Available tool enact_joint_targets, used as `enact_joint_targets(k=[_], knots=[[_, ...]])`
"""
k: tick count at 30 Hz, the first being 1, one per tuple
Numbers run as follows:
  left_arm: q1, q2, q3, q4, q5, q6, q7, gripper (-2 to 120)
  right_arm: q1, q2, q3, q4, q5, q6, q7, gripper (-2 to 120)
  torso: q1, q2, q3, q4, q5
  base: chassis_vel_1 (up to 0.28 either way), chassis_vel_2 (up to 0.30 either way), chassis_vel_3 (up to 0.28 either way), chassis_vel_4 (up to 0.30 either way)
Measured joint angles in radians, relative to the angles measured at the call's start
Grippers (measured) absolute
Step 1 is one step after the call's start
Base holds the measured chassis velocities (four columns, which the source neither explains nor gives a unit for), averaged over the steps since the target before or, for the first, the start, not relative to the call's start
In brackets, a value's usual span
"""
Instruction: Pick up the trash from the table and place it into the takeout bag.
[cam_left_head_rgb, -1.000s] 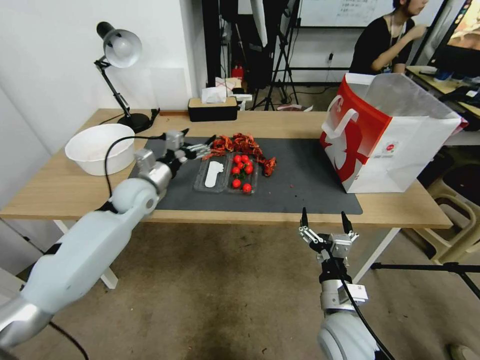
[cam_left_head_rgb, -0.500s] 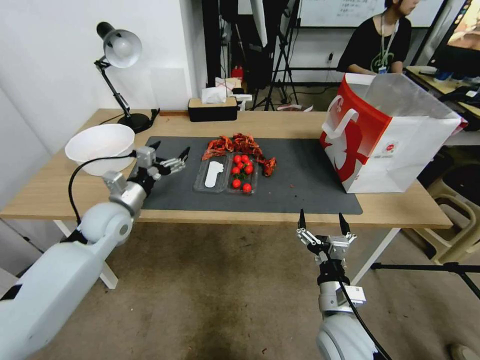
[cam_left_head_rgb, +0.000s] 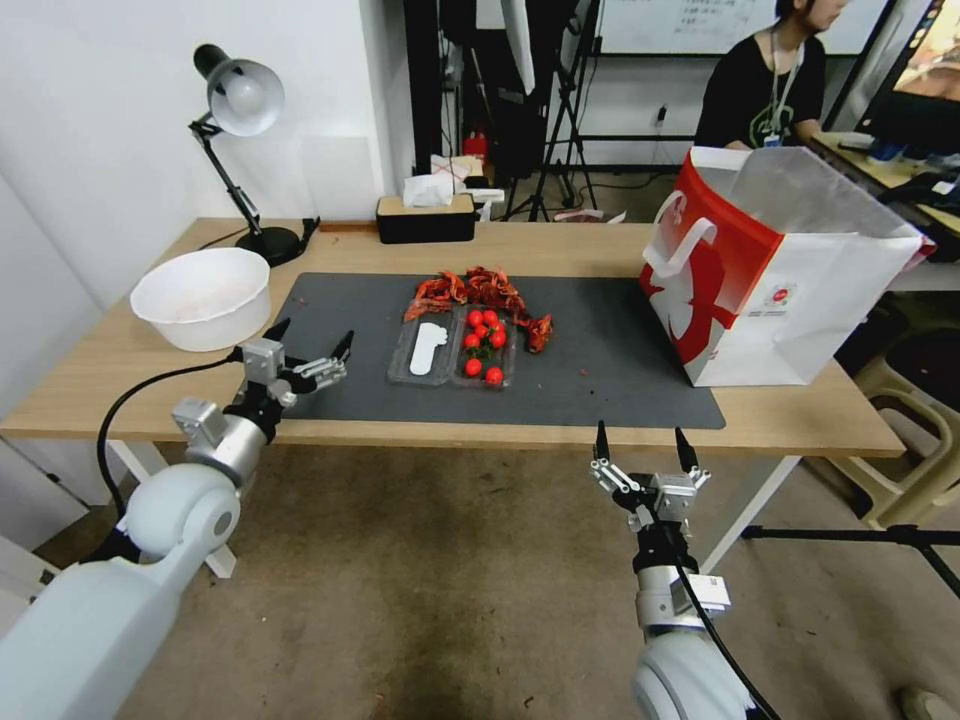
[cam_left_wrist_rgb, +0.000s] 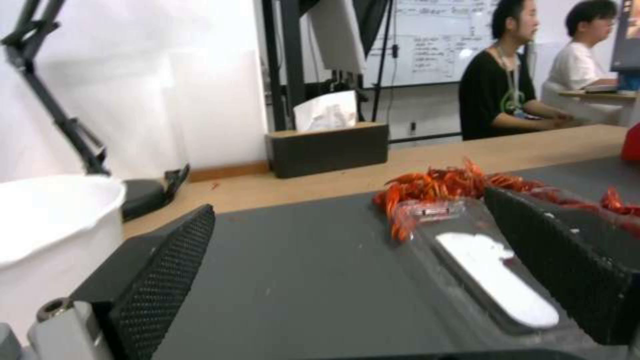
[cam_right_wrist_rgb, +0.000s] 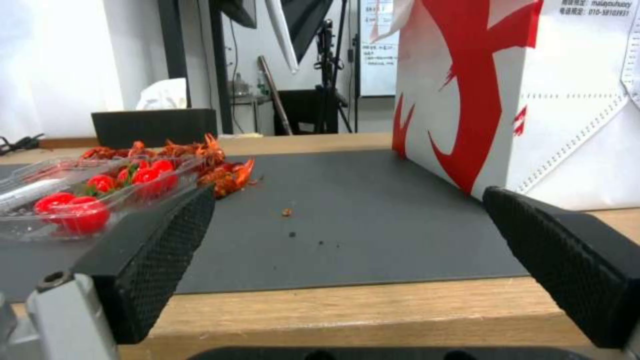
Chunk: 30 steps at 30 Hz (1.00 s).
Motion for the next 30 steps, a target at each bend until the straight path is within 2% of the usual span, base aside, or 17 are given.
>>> enact_joint_targets(k=[10,16,30], knots=[[0.152,-0.088,-0.095,-0.018,0.071,-0.051,0.002,100,-0.008,-0.003,0.002,0.001,0.000,0.001,0.001,100,0.000,0.000,0.000,0.0001,-0.0002,0.000,0.000,0.000,0.000],[0.261,-0.144,-0.171,-0.029,0.101,-0.097,0.032,100,-0.003,-0.004,-0.001,0.001,-0.003,0.001,0.001,100,0.000,0.000,0.000,0.0003,-0.0001,0.000,0.000,0.000,0.000],[0.341,-0.212,-0.202,-0.022,0.160,-0.161,0.045,100,0.001,-0.005,-0.003,-0.008,-0.004,0.001,0.002,100,0.000,0.000,0.000,0.0001,-0.0001,0.000,0.000,0.000,0.000]])
